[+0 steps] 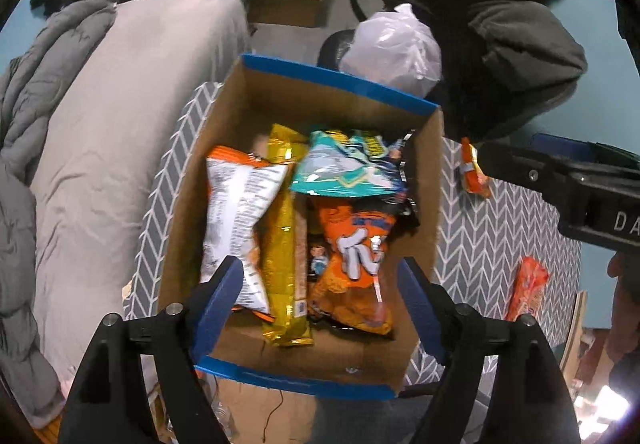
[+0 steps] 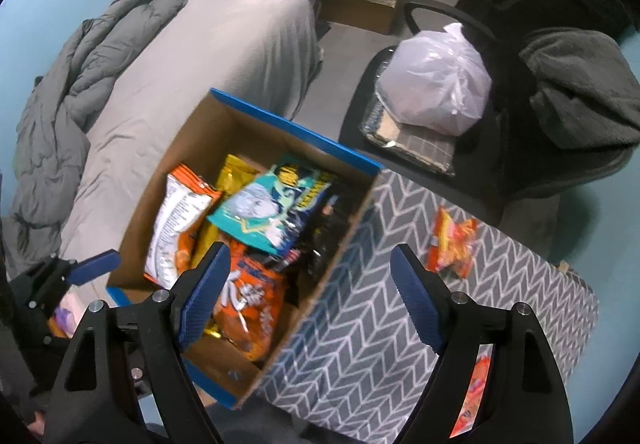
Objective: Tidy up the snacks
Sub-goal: 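Move both open tools back over the orange packets on the table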
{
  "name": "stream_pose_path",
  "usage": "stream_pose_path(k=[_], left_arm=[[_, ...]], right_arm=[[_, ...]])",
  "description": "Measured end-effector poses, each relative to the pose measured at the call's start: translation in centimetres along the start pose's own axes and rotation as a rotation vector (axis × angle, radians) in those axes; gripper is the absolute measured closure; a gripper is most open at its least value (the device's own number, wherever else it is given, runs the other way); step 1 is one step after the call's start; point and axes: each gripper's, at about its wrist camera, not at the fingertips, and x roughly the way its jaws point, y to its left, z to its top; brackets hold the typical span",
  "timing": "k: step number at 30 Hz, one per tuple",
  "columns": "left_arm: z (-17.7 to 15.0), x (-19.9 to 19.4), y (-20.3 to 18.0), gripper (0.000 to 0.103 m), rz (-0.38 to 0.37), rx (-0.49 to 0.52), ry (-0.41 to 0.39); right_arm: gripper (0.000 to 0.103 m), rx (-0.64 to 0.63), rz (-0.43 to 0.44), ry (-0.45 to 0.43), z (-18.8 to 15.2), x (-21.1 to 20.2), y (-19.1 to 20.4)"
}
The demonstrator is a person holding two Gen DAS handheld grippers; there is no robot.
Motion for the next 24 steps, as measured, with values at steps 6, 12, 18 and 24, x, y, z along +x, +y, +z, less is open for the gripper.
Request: stream_pose_path(k=[6,12,18,24], left_arm=[[0.4,0.0,-2.3,0.023,-0.006,0.066,0.000],[0.7,0.2,-4.9,0.023,-0.011,0.135,0.009],[0.6,0.7,-8.2,0.023,-0.026,0.206,0.031],[0.3,1.3,-11.6,0.023,-0.042,0.270,0.052]], right_arm=[[0.019,0.061,-0.018,-0.001,-1.9,-0.8,-2.9],[0.017,0.160,-0.029,0.023,-4.8,-0.7,-7.0],[0.017,0.264,-0.036,0.044,-8.1,-0.9,-11.0],[0.017,0.371,-0.049,0.063,-11.6,-1.0,-15.3]])
